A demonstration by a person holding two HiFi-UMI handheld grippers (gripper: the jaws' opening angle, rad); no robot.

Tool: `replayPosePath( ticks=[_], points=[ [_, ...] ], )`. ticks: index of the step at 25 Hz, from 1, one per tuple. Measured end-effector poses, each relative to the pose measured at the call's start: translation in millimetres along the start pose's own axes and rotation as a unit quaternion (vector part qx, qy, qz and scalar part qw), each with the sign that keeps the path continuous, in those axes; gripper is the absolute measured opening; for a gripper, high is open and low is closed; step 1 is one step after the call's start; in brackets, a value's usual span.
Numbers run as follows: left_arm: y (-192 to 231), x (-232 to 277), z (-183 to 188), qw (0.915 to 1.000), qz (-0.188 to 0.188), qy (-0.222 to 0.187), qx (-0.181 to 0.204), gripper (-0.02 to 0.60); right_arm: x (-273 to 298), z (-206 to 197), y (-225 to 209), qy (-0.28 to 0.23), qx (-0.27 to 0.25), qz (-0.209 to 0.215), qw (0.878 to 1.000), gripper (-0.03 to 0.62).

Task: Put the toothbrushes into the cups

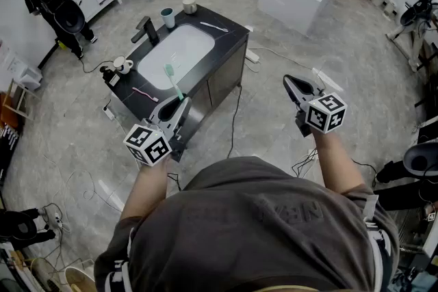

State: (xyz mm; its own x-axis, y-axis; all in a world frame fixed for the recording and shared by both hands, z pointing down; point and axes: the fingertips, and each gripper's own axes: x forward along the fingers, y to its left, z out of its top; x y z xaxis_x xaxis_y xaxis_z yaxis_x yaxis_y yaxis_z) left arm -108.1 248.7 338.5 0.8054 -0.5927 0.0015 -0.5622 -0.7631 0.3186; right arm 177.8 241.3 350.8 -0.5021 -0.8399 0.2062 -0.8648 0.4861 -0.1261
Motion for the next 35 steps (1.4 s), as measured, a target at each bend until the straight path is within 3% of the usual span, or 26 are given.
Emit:
replayPosePath(
  ticks=[16,35],
  points=[
    [-16.6,35.3,0.2,0.9999,-0.006,0.005,0.008,0.046,-9.3,8.6,-23.3,-0.013,-0.001,0.011,1.0,-0.009],
    [-127.4,138.5,-25.6,0.9995,-0.022,0.011,0.02,0.046,-111.7,5.6,-124.2,-0.035,0.008,0.015,0.999,-0.008]
  ],
)
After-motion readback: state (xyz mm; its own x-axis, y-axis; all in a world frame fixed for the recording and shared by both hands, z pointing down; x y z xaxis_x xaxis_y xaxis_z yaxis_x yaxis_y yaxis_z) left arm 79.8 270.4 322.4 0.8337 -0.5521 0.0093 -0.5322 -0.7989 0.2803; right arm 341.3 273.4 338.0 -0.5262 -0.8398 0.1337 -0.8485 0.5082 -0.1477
